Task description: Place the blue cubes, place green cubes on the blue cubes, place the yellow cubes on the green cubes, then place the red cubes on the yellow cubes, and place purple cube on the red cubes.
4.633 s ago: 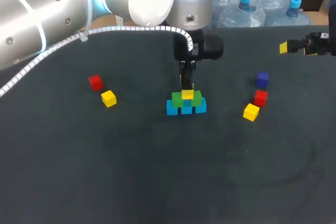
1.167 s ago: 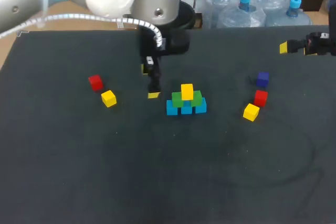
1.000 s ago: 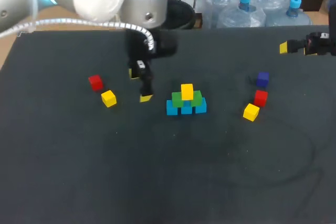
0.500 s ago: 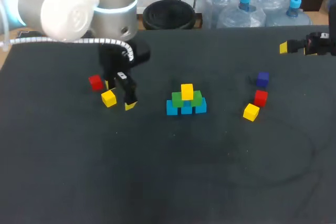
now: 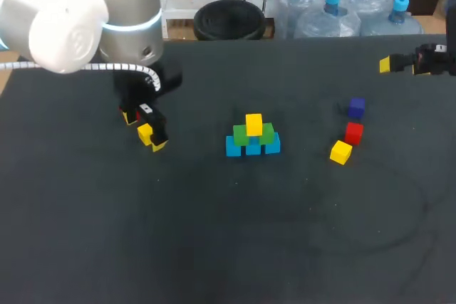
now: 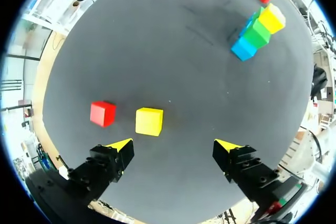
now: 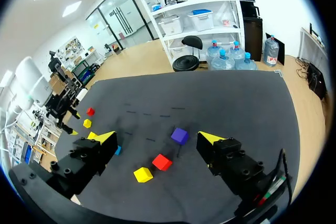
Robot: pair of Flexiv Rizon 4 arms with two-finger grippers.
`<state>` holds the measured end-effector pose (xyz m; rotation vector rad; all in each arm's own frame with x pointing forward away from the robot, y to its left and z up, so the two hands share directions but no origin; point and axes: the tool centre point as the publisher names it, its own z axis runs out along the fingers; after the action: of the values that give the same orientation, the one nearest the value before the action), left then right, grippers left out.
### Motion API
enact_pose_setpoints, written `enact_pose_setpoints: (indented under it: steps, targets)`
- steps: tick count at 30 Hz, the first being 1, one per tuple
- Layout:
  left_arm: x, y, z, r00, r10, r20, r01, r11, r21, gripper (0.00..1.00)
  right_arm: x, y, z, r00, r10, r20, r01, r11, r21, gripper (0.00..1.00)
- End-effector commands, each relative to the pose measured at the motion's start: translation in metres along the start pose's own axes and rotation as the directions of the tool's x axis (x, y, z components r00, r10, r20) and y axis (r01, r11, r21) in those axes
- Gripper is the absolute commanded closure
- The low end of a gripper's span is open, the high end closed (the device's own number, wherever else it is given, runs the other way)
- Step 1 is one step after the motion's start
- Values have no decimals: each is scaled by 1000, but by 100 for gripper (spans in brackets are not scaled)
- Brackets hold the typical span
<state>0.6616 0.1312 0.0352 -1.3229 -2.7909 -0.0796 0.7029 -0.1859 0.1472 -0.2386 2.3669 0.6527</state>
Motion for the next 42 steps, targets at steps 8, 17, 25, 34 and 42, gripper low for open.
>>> enact_pose_setpoints:
  steps: [8,17,25,34,42]
  targets:
    - [-16,17,19,999,32,6,-32,999,4,0,0,1,-1,1000,1,0,-1,1000,5,0]
    - [-22,31,30,999,45,5,-45,999,8,0,0,1,-1,1000,1,0,-1,1000,5,0]
    - [-25,37,36,999,49,10,-49,999,21,33,0,1,-1,1000,1,0,-1,1000,5,0]
    - [-26,35,36,999,51,4,-51,998,27,100,0,1,-1,1000,1,0,-1,1000,5,0]
    - [-32,22,16,990,137,-20,-137,990,39,100,0,1,-1,1000,1,0,-1,1000,5,0]
